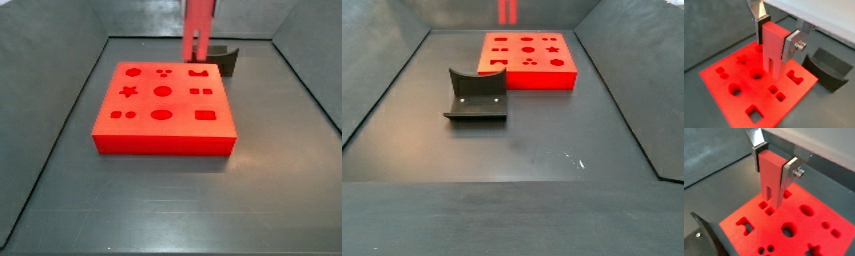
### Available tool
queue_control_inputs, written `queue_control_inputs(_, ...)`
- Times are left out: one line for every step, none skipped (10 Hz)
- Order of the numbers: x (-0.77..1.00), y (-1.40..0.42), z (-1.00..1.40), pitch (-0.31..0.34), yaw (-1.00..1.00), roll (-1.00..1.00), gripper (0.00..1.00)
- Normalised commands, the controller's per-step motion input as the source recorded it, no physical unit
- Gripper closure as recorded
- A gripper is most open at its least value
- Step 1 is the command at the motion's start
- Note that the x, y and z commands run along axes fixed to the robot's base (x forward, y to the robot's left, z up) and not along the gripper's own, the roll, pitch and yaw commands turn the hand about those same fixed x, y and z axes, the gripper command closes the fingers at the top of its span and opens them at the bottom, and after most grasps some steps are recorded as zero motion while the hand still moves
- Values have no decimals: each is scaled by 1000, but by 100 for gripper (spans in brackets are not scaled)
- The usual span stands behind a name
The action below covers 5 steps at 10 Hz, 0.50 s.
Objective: Insert the double-square object.
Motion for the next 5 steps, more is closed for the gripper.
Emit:
queue_control_inputs(426, 3, -551, -7, -320, 0, 100)
queue_control_inputs(123, 0, -377, -47, -317, -49, 100)
queue_control_inputs(143, 0, -283, -66, -220, -54, 100)
queue_control_inputs(0, 0, -214, -11, -31, -19, 100)
queue_control_inputs(-20, 0, -169, -3, 0, 23, 100)
